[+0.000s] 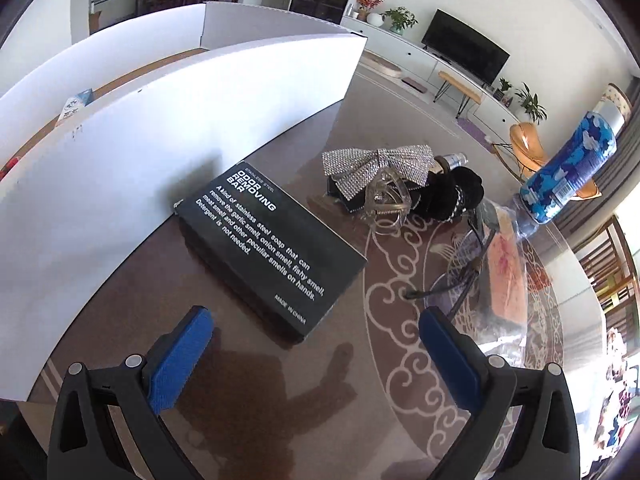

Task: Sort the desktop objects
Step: 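Lower left tool onto the black odor removing bar box and close, then lift the box with left tool while right tool closes on the clear-lens glasses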

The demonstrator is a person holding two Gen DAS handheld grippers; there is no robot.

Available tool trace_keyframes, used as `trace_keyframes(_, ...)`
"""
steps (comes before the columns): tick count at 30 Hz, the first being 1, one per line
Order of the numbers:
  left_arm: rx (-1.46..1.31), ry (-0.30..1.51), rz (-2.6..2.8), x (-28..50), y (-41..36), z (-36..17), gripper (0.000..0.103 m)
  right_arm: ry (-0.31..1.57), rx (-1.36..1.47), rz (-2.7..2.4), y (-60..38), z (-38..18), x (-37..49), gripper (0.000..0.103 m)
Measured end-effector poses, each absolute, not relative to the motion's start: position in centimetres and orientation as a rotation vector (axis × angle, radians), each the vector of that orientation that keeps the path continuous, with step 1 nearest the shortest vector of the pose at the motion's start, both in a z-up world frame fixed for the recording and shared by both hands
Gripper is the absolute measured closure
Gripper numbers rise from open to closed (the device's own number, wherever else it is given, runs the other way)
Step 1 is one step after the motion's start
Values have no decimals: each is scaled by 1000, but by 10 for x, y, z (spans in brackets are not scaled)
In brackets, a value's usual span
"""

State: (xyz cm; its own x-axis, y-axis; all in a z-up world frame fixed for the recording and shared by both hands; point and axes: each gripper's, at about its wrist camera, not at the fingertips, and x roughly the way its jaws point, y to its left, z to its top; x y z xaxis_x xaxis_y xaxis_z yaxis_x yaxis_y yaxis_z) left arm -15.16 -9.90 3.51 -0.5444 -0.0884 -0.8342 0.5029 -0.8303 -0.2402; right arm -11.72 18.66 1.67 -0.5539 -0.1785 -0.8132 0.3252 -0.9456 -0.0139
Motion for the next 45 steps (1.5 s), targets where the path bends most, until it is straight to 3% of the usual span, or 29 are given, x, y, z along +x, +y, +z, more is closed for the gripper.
trace_keyframes(10, 1263, 668, -2169, -197, -124, 11, 0, 257, 1279, -2495, 180, 17, -114, 0)
trace_keyframes(17, 1318, 405, -2272, -209, -107, 8, 0, 256, 1278, -2493, 180, 17, -114, 0)
trace_keyframes(19, 1243, 390, -2348, -194, -109, 11, 15, 256, 1278, -2493, 180, 17, -114, 0)
trace_keyframes(21, 1211, 310, -2380, -184, -109, 12, 41, 256, 1278, -2493, 180, 17, -114, 0)
trace_keyframes(22, 1205, 290, -2412, -179, -110, 12, 45, 256, 1278, -2493, 180, 17, -114, 0)
trace_keyframes(38, 1273, 182, -2681, -75, -111, 14, 45, 237, 1253, -2491, 181, 19, -112, 0)
trace_keyframes(42, 1265, 189, -2683, -75, -112, 14, 45, -78, 1149, -2321, 167, 39, -113, 0)
trace_keyframes(45, 1263, 188, -2684, -74, -110, 13, 45, -190, 1148, -2205, 129, 50, -136, 0)
